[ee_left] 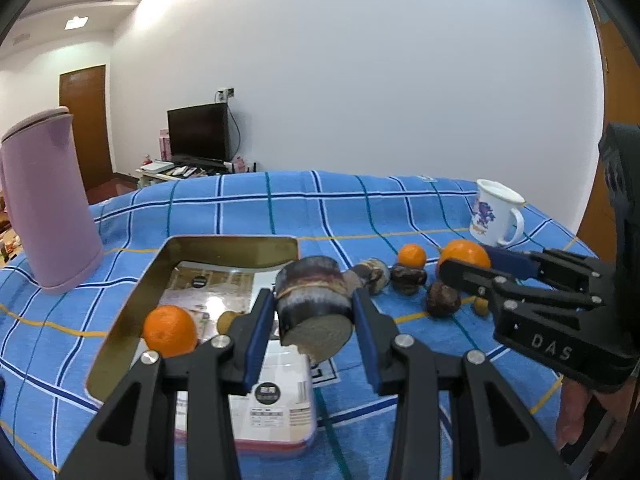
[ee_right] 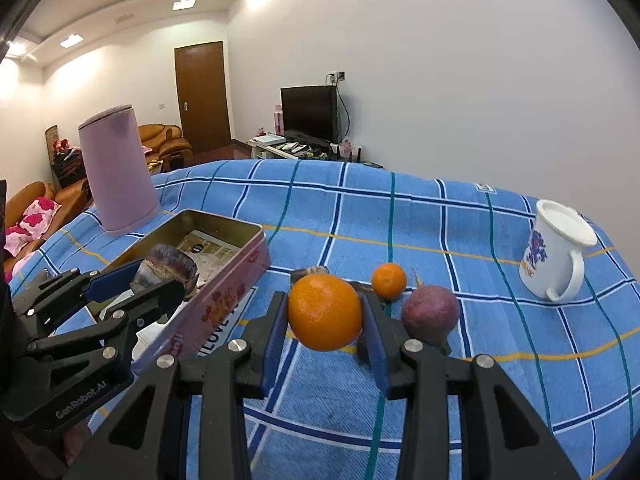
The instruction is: Organize fruits
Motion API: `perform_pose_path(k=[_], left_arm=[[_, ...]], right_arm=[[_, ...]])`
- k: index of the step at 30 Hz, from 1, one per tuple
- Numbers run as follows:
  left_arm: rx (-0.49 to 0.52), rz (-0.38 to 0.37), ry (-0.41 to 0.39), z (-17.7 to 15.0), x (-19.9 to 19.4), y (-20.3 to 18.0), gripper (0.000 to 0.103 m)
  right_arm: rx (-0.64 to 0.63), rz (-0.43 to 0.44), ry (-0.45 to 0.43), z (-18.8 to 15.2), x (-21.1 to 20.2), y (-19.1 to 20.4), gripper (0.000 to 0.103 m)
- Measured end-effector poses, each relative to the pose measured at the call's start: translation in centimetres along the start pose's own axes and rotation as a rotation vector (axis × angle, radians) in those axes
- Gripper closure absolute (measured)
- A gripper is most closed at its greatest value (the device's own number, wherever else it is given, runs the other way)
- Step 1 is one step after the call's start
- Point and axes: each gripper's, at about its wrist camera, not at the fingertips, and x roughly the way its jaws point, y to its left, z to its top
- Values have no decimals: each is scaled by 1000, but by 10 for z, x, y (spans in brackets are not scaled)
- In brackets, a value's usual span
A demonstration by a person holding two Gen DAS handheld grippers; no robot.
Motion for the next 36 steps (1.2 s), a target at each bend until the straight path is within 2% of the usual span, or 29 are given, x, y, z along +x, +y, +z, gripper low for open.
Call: perform_pose_path(k=[14,36], left_arm=[[-46,52,-7,4,-6,33,62],[-120,152,29,0,-7,90,62]], right_arm=[[-56,42,-6,20,11,28,64],[-127,161,51,33,48,83,64]])
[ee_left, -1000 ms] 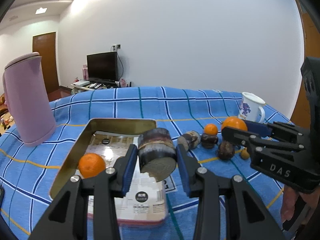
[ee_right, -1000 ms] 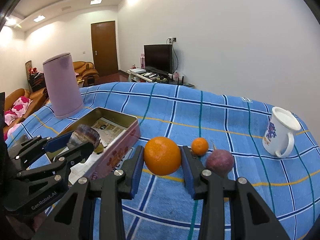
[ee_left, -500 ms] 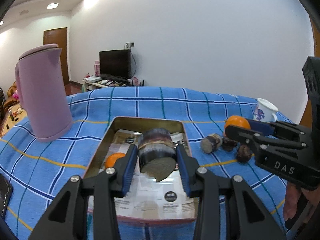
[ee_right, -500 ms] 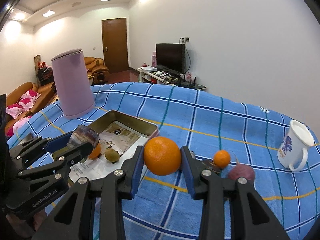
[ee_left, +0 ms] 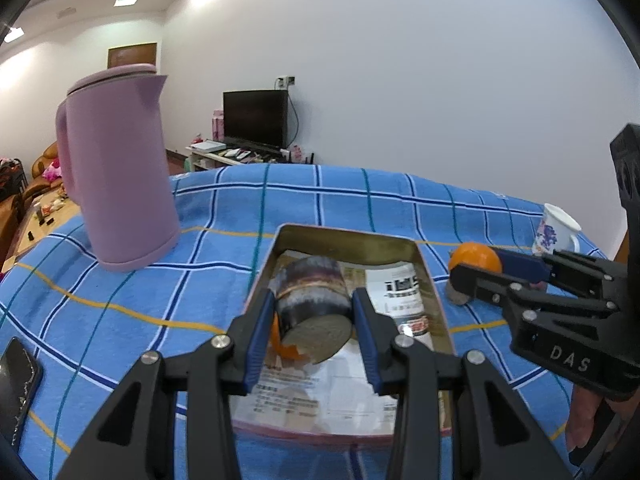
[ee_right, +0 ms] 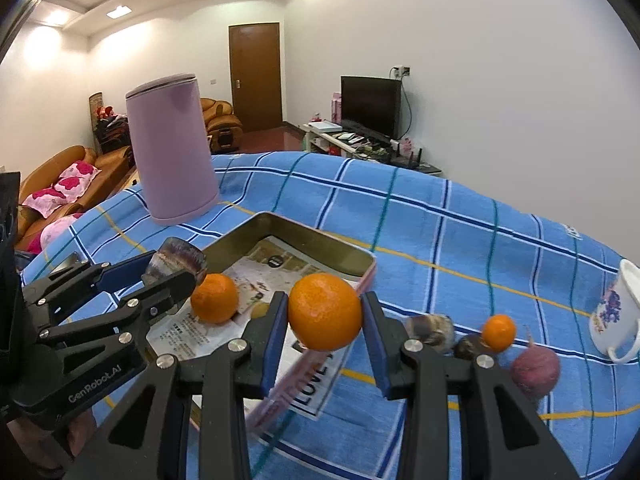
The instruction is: Organize fruits
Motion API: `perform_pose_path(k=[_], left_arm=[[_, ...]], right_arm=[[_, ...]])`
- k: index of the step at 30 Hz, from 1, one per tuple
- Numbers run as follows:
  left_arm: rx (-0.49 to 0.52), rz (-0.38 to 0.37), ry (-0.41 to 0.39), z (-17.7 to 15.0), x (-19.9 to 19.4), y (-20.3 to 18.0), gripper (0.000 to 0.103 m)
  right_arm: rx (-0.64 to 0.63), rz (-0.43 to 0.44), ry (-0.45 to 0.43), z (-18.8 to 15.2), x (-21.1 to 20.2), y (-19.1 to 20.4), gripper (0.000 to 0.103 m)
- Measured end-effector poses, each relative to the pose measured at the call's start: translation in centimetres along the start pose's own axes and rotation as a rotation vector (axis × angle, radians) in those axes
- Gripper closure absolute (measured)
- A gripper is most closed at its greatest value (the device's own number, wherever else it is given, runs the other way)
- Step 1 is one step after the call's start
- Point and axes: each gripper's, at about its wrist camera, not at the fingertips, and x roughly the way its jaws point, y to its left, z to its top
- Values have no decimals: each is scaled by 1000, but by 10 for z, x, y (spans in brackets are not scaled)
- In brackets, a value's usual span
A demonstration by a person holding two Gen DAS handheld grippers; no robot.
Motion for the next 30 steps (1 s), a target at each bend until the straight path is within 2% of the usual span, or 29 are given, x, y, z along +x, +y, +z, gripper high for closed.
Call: perform_pose_path(k=[16,30], left_arm=[[-31,46,50,-5,10,24,62],[-26,35,60,-7,15,25,62]], right_arm=[[-27,40,49,-4,20,23,64],[-49,55,95,-10,32,33,64]])
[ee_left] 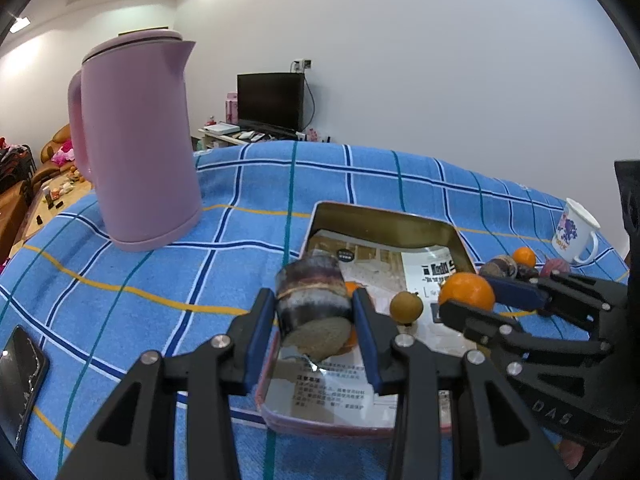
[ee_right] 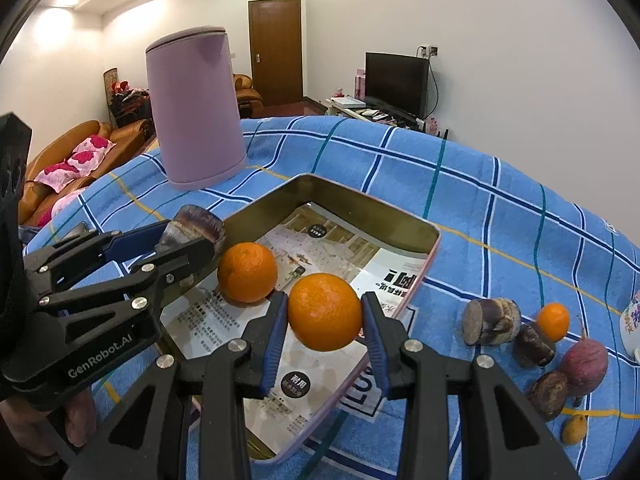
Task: Organize fruits
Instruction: 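Lower the root chunk into the tin and open the left gripper while the right releases the orange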
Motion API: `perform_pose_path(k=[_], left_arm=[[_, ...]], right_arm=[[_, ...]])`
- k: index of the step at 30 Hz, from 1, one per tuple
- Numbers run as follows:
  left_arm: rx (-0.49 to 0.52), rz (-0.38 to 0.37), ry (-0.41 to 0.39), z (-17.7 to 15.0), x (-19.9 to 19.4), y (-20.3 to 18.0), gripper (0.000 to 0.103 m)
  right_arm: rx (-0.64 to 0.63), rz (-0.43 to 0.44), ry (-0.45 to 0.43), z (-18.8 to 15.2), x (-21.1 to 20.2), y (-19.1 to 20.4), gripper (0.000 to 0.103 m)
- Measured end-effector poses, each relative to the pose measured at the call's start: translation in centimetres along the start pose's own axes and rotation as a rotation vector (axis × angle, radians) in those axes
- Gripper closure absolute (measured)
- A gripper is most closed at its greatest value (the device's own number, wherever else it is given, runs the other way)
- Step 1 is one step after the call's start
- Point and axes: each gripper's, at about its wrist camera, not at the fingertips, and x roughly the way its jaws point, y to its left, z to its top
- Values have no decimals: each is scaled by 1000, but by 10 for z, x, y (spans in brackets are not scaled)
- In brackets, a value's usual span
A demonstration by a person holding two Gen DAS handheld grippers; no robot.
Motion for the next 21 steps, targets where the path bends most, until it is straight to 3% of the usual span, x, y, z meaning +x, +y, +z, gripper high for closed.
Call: perform_pose_path(k=[21], left_arm=[[7,-40,-10,-4,-3,1,59]], right_arm=[[-30,22,35,-9,8,14,63]])
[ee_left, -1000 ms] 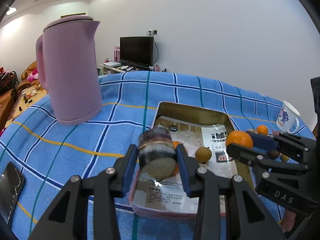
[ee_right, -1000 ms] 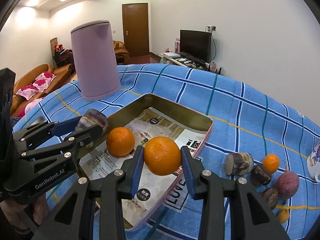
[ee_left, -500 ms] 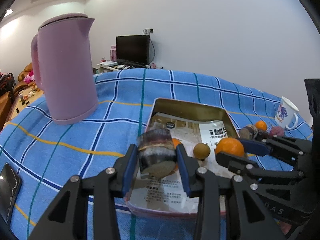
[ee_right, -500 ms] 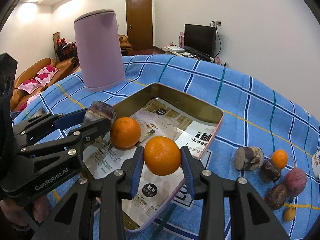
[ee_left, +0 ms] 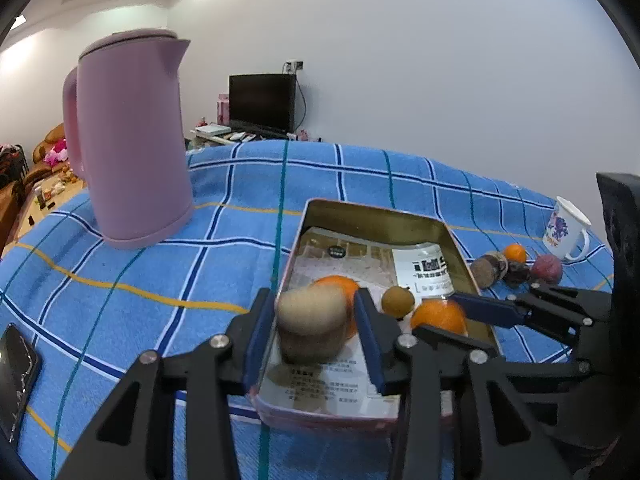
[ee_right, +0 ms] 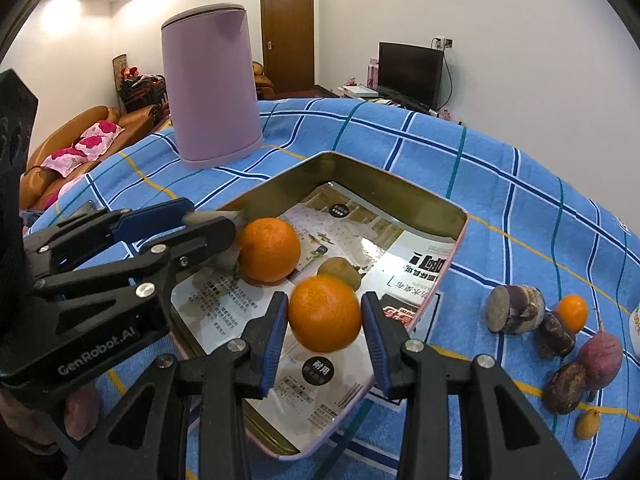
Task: Organize fruits
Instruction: 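Lower the root chunk into the tin and open the left gripper while the right releases the orange, then withdraw both grippers from the tin toward the remaining produce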
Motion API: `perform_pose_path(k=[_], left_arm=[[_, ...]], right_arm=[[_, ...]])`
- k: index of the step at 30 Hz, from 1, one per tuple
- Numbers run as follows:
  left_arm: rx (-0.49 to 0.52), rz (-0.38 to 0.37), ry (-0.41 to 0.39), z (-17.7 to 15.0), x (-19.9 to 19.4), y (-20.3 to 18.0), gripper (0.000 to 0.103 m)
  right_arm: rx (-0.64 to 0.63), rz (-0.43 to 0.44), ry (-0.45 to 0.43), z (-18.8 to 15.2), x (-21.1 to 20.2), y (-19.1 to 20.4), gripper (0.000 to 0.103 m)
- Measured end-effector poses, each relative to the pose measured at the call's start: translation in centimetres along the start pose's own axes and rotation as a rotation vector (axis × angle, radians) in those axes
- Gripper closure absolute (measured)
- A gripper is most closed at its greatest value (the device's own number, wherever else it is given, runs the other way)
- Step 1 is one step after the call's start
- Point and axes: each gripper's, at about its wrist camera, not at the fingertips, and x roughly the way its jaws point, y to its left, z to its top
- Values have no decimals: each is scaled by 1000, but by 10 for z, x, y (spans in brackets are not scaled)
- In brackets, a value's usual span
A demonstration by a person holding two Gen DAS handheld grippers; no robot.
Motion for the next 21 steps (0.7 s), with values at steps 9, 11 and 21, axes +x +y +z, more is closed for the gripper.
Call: perform_pose_path(k=[9,11,21], left_arm=[[-26,-2,-50,3,-21,4,27],[-32,-4,-60,5,-26,3,27],[1,-32,-86,11,-38,-27,24]], right_arm=[[5,-13,-36,-3,-11,3,49],[15,-21,-47,-4,-16,-1,49],[64,-56,-101,-15,-49,-25,49]])
